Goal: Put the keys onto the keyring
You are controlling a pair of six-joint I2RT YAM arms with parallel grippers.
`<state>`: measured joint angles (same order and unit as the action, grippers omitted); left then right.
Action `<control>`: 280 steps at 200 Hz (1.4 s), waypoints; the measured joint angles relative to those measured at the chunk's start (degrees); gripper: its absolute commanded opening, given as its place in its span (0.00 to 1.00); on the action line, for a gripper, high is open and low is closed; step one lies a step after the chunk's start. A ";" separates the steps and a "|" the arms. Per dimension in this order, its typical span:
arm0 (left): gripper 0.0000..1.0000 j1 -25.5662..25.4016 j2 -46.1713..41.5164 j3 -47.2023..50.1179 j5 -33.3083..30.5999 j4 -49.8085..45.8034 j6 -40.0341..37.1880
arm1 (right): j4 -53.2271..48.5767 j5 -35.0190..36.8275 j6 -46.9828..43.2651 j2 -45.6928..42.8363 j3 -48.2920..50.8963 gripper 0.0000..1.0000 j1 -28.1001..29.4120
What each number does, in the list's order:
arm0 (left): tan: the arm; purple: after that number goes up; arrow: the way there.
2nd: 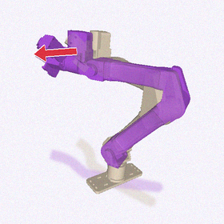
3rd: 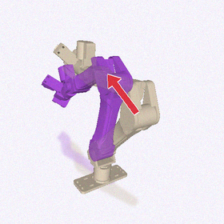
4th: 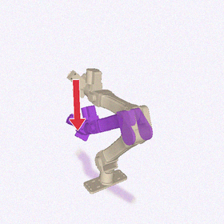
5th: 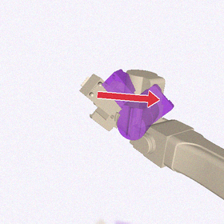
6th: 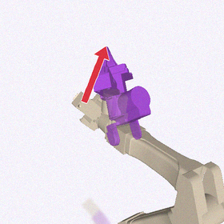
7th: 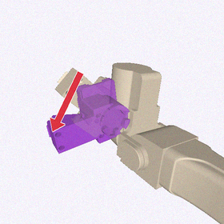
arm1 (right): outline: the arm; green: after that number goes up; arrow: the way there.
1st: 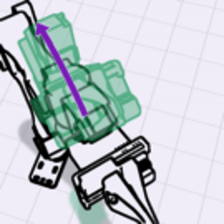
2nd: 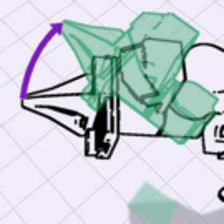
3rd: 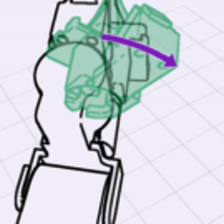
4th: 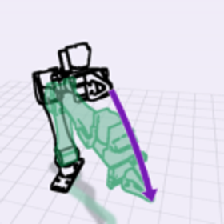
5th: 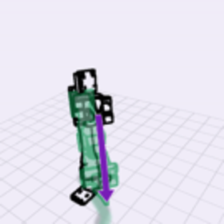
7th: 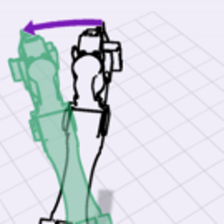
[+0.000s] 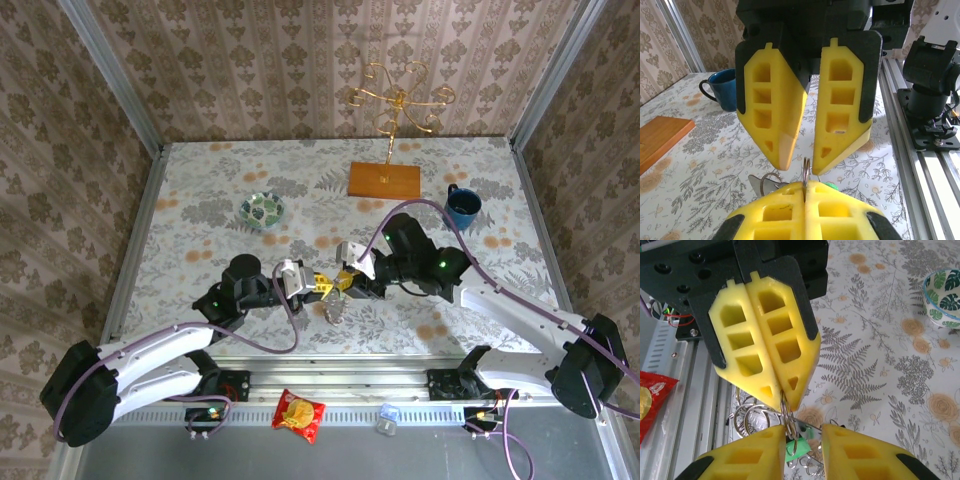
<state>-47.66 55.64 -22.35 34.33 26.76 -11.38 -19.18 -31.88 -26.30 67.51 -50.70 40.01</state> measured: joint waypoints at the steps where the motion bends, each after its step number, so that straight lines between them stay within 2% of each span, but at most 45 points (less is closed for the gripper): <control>1: 0.00 0.00 0.00 0.00 0.00 0.02 0.02 | 0.00 -0.02 0.02 0.00 0.00 0.21 0.00; 35: 0.00 0.02 0.00 0.22 -0.28 0.70 0.50 | 0.76 -0.92 0.87 0.87 0.20 0.00 0.00; 48: 0.00 0.02 0.02 0.22 -0.48 0.70 0.68 | 0.74 -1.18 0.74 0.98 0.20 0.00 0.00; 59: 0.16 0.00 0.02 0.22 -0.79 0.68 0.66 | 0.57 -1.18 0.48 1.03 0.17 0.00 0.00; 70: 0.18 -0.04 0.02 0.22 -1.20 0.59 0.83 | -0.26 -1.16 -0.02 1.31 -0.13 0.00 0.00; 131: 0.13 -0.07 0.00 -1.51 -1.57 -4.52 -1.11 | -11.47 3.89 -6.51 5.35 -7.93 0.00 2.60; 187: 0.11 -0.07 0.00 -2.16 -1.46 -6.49 -2.08 | -14.97 7.06 -9.57 6.12 -11.15 0.00 5.18; 211: 0.00 -0.13 0.00 -2.21 -1.01 -7.28 -2.62 | -14.97 7.89 -9.79 6.12 -11.19 0.00 5.31; 220: 0.00 -0.28 0.00 -2.21 -1.03 -7.43 -2.84 | -15.04 8.00 -9.77 6.12 -11.19 0.00 5.31; 246: 0.00 -0.28 0.00 -2.34 -0.90 -7.52 -2.84 | -14.16 7.98 -9.18 5.49 -10.43 0.16 5.20; 280: 0.00 -0.31 0.00 -2.45 -0.90 -7.50 -3.06 | -11.26 7.74 -6.62 1.75 -5.81 0.20 3.45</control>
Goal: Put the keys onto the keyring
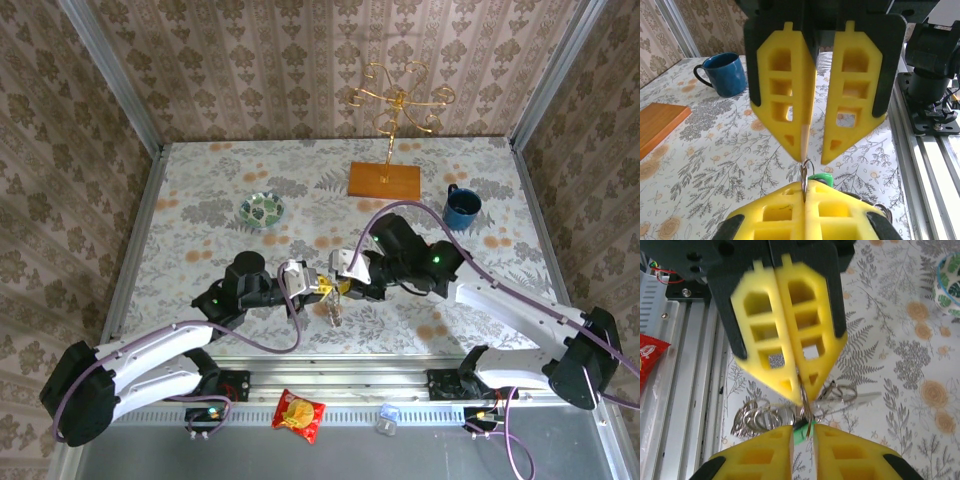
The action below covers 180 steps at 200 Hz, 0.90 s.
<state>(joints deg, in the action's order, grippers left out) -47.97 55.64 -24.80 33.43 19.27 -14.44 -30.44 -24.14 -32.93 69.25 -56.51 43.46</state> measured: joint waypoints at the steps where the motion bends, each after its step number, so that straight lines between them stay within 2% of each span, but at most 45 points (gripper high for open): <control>1: 0.00 0.00 0.00 0.00 0.00 0.00 0.00 | 0.02 -0.02 0.04 -0.07 0.07 0.20 -0.02; 124: 0.00 0.00 0.00 0.00 0.02 0.00 -0.20 | 3.30 -2.97 3.13 -0.07 1.62 0.21 -1.09; 140: 0.00 0.00 0.00 0.00 0.02 0.00 -0.20 | 3.30 -3.39 3.17 0.26 1.62 0.18 -1.09; 163: 0.00 0.00 0.00 0.00 0.02 0.00 -0.22 | 3.23 -3.69 3.06 1.01 1.62 0.08 -1.11; 180: 0.00 0.00 0.00 0.00 0.07 -0.02 -0.22 | 3.17 -3.74 3.17 1.40 1.62 0.04 -1.14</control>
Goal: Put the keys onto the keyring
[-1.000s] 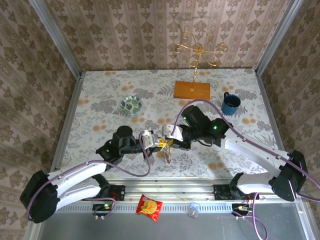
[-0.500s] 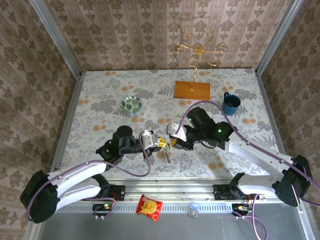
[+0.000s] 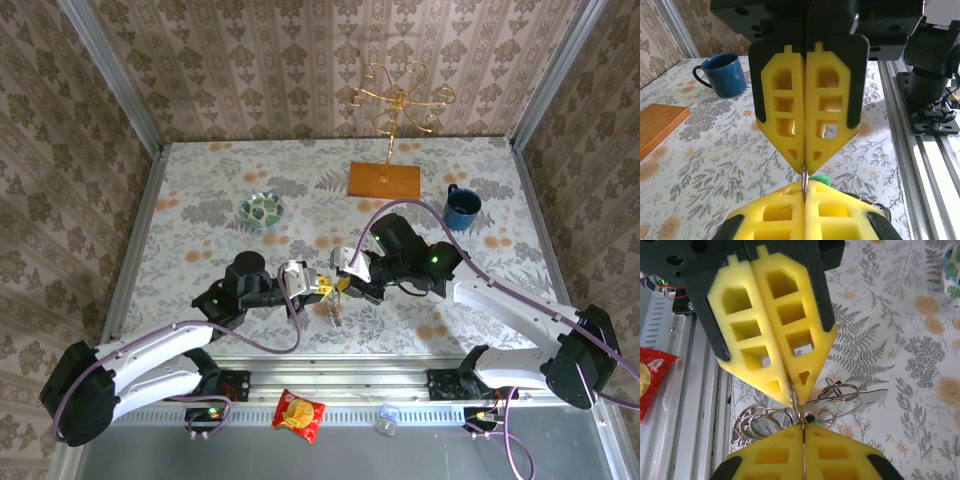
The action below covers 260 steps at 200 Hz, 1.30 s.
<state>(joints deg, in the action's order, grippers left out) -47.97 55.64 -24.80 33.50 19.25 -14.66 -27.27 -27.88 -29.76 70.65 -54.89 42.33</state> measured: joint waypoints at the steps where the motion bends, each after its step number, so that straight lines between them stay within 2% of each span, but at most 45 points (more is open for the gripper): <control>1: 0.00 0.00 0.00 0.00 0.00 0.00 0.00 | 0.00 0.00 -0.07 0.00 0.00 0.04 0.00; 58: 0.00 0.00 0.00 0.00 0.00 -0.13 0.00 | 0.15 0.07 -0.04 2.54 0.00 0.03 -0.52; 65: 0.00 0.00 0.00 0.00 0.00 -0.17 0.00 | 0.20 -0.09 -0.02 2.86 0.00 0.06 -0.59; 81: 0.00 0.00 0.00 0.00 0.02 -0.15 0.00 | 0.28 -0.50 0.17 2.93 0.00 0.19 -0.83; 108: 0.00 -0.02 0.00 0.00 0.17 0.07 0.00 | 2.54 -0.66 1.11 1.14 1.90 0.26 -0.94; 144: 0.00 0.00 0.00 0.02 0.15 0.96 0.15 | 4.52 -0.66 1.84 -2.36 5.42 0.27 -0.94; 189: 0.00 -0.02 0.00 1.09 0.09 4.83 2.49 | 8.09 -0.85 3.93 -2.45 7.56 0.32 -0.92; 260: 0.00 -0.39 0.00 2.21 -0.52 8.04 4.87 | 15.96 -0.46 7.50 -1.57 11.80 0.34 -0.81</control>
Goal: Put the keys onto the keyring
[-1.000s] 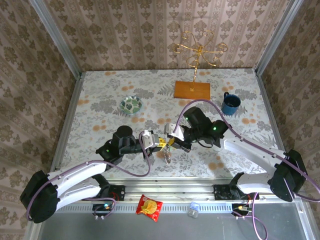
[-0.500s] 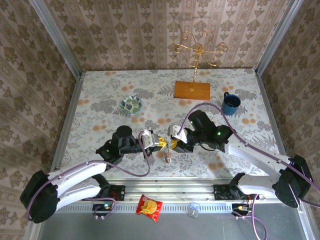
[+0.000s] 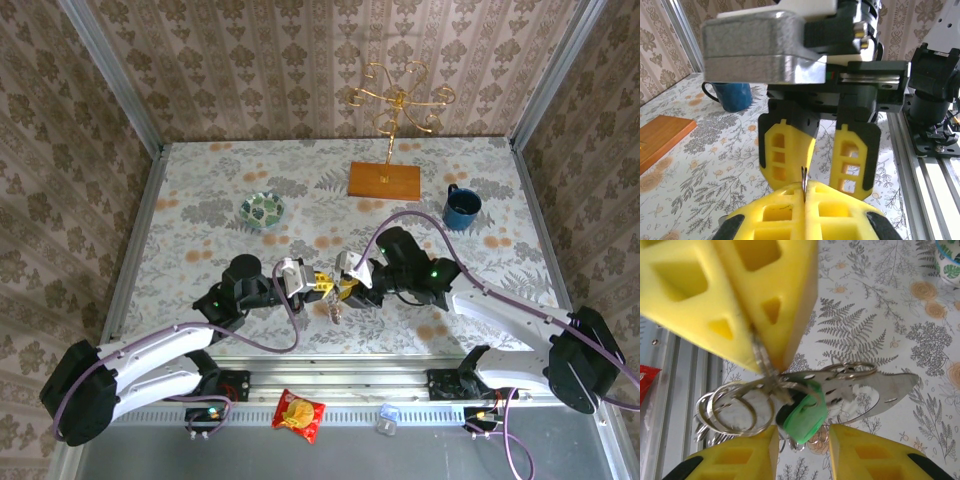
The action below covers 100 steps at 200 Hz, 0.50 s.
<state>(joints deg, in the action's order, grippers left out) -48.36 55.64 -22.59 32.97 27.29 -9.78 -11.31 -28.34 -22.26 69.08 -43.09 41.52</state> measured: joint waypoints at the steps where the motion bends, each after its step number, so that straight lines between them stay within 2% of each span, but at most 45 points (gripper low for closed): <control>1: 0.00 0.00 0.00 0.00 0.02 0.00 0.00 | 0.11 0.00 0.00 0.02 0.02 0.34 0.00; 46: 0.00 -0.11 0.00 0.26 -0.26 0.52 0.50 | 7.19 0.83 1.75 1.60 2.38 0.32 0.15; 79: 0.00 -0.11 0.02 0.92 -0.66 1.03 0.79 | 11.89 1.40 3.04 1.60 5.27 0.19 0.15; 100: 0.00 -0.11 0.00 0.98 -1.03 1.38 0.79 | 13.29 2.27 3.08 1.53 5.73 0.14 0.15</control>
<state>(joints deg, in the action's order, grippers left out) -48.47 55.64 -21.61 31.94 28.67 -8.99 1.98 -26.06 -19.18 70.61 -37.36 41.67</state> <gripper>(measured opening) 0.056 0.154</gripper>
